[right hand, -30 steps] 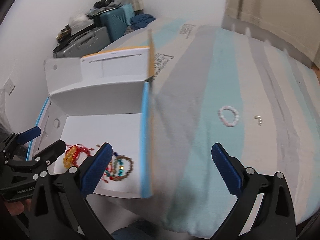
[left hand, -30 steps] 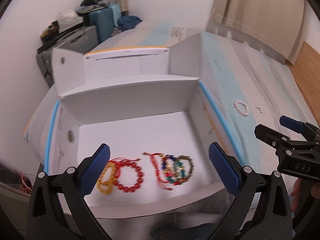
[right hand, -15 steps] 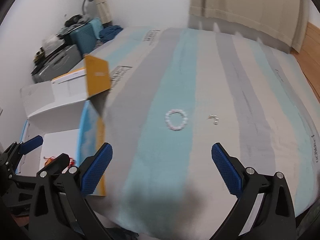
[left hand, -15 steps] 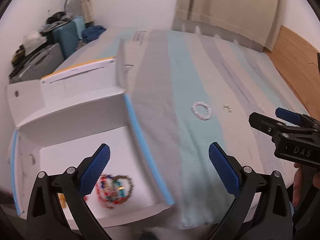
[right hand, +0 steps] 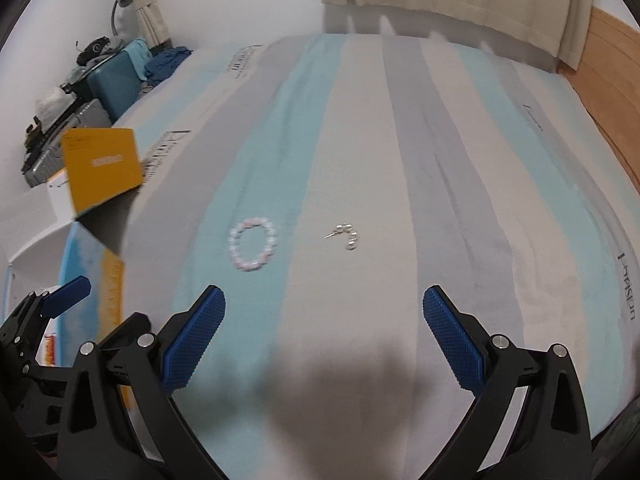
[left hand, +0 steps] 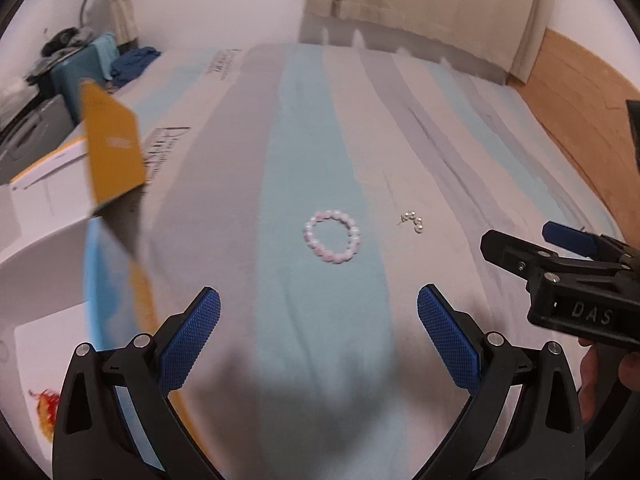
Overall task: Organize jewelry
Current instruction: 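Move both open tools back over the pink bracelet and pearl earrings, then grasp the pearl earrings with right tool while left tool grasps pink-white bead bracelet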
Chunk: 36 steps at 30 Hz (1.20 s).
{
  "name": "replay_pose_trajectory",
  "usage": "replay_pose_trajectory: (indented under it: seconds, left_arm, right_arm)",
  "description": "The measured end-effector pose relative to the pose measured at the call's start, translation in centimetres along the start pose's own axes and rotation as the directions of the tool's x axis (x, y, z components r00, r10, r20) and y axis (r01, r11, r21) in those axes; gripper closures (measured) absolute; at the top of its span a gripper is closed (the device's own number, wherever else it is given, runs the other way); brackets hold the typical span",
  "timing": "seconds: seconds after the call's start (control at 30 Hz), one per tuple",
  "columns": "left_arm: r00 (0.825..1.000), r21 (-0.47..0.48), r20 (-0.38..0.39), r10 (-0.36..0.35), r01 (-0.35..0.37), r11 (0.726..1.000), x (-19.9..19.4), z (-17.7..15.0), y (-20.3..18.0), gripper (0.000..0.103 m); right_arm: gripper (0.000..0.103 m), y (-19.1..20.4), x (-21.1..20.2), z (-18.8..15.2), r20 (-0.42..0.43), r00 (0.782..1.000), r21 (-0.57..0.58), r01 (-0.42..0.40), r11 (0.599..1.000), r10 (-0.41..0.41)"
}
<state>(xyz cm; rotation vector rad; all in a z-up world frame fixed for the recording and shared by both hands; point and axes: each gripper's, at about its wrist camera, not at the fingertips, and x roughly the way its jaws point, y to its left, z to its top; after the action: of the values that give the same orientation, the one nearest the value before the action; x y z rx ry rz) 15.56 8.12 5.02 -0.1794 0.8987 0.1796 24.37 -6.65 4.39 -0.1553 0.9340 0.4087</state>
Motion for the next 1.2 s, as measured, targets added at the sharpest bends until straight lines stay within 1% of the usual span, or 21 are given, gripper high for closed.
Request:
replay_pose_trajectory:
  seconds: [0.07,0.17,0.3,0.43,0.5,0.53,0.63,0.67,0.77,0.8,0.87,0.93,0.97,1.03,1.13,1.2]
  left_arm:
    - [1.000,0.020,-0.010,-0.007,0.007,1.000,1.9,0.5,-0.9,0.006]
    - [1.000,0.036,-0.017,0.002,-0.001,0.999,4.4,1.1,-1.6,0.006]
    - [0.999,0.066,-0.044,0.007,-0.004,0.998,7.8,1.5,-2.0,0.006]
    - [0.998,0.050,-0.063,0.023,-0.020,0.999,10.6,2.0,-1.6,0.006]
    - [0.997,0.035,-0.070,0.032,-0.029,0.999,11.6,2.1,-1.3,0.006]
    - [0.996,0.035,-0.076,0.035,-0.032,0.999,12.1,2.1,-1.3,0.006]
    - [0.995,0.077,-0.079,0.066,-0.059,0.995,13.2,2.0,-1.7,0.006]
    - [0.994,0.084,-0.080,0.070,-0.063,0.994,13.6,2.1,-1.7,0.006]
    - [0.994,0.095,-0.085,0.073,-0.065,0.993,14.6,2.3,-1.5,0.006]
    - [0.993,0.096,-0.091,0.076,-0.067,0.993,15.0,2.3,-1.4,0.006]
    - [0.990,0.090,-0.110,0.084,-0.074,0.993,16.0,2.4,-1.2,0.008]
    - [0.988,0.085,-0.138,0.076,-0.065,0.994,16.9,2.5,-1.2,0.013]
    - [0.987,0.090,-0.144,0.077,-0.064,0.994,17.3,2.5,-1.3,0.014]
    - [0.986,0.103,-0.144,0.082,-0.067,0.992,17.7,2.4,-1.4,0.015]
    - [0.987,0.095,-0.147,0.060,-0.047,0.994,18.0,2.5,-1.2,0.020]
    - [0.987,0.092,-0.150,0.053,-0.040,0.995,18.2,2.6,-1.0,0.024]
  right_arm:
    - [0.008,-1.1,1.3,0.1,0.010,1.000,0.006,0.009,1.000,-0.009]
    - [0.008,-2.4,3.2,0.7,0.016,1.000,0.009,-0.001,1.000,0.001]
    - [0.008,-3.5,6.5,1.6,-0.011,1.000,-0.014,0.011,1.000,-0.012]
    - [0.008,-4.2,9.0,2.3,-0.021,1.000,0.003,0.017,1.000,-0.017]
    - [0.014,-4.3,10.2,2.6,-0.034,0.999,0.001,0.008,1.000,-0.008]
    - [0.015,-4.3,10.7,2.7,-0.039,0.999,-0.001,0.009,1.000,-0.009]
    - [0.016,-4.1,12.2,2.8,-0.053,0.998,-0.021,0.015,1.000,-0.017]
    - [0.019,-4.1,12.8,2.8,-0.062,0.998,-0.028,0.015,0.999,-0.017]
    - [0.020,-4.1,14.2,2.7,-0.072,0.997,-0.041,0.022,0.999,-0.025]
    - [0.023,-4.1,14.5,2.7,-0.076,0.997,-0.046,0.021,0.999,-0.025]
    - [0.028,-3.9,15.7,2.6,-0.100,0.995,-0.058,0.022,0.998,-0.028]
    - [0.031,-3.8,16.5,2.4,-0.116,0.993,-0.068,0.018,0.998,-0.025]
    - [0.033,-3.7,16.8,2.3,-0.119,0.993,-0.072,0.013,0.997,-0.021]
    - [0.037,-3.6,17.3,2.3,-0.120,0.993,-0.076,0.006,0.997,-0.015]
    - [0.045,-3.6,17.8,2.4,-0.121,0.993,-0.075,-0.006,0.997,-0.003]
    - [0.053,-3.5,18.0,2.4,-0.121,0.993,-0.078,-0.013,0.997,0.004]
